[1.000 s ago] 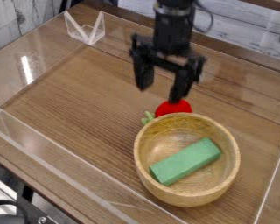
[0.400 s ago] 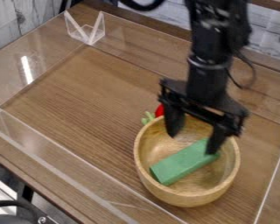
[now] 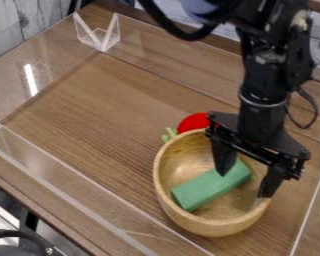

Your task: Remove the green stick from the brown bowl and put it on the table

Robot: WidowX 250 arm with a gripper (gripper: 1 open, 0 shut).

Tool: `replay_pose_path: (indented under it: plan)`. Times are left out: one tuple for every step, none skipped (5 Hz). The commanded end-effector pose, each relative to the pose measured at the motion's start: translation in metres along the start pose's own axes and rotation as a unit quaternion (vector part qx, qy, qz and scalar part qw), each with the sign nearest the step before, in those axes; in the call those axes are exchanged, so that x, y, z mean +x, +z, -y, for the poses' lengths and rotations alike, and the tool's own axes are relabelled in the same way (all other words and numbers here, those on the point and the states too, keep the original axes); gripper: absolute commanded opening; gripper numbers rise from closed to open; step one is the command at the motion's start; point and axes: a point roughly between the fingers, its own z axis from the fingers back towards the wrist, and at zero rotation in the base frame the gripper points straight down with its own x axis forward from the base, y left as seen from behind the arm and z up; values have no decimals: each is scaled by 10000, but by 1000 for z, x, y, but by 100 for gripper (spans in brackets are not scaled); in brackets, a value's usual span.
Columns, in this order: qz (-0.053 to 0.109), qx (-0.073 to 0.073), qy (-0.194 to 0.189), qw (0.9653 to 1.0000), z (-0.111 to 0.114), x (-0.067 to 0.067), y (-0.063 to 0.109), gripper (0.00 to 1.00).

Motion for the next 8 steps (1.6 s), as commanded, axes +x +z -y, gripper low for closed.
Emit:
replay_pose_path:
  plan:
    - [73,-68,-480,9988,-4,1,-4,100]
    - [-17,-73,-764,9971,-12,-1,-13,100]
    - [64,-130,-540,9984,-16,-2,-12,100]
    - [123,-172,-333,9992,-18,-3,-10,100]
    - [132,-191,-587,9980,-24,1,-2,100]
    - [168,-187,-849,9961,-25,4,7,100]
    - [177,-195,-1083,9938,-27,4,5,100]
    - [169,-202,-1300,9912,-29,4,3,100]
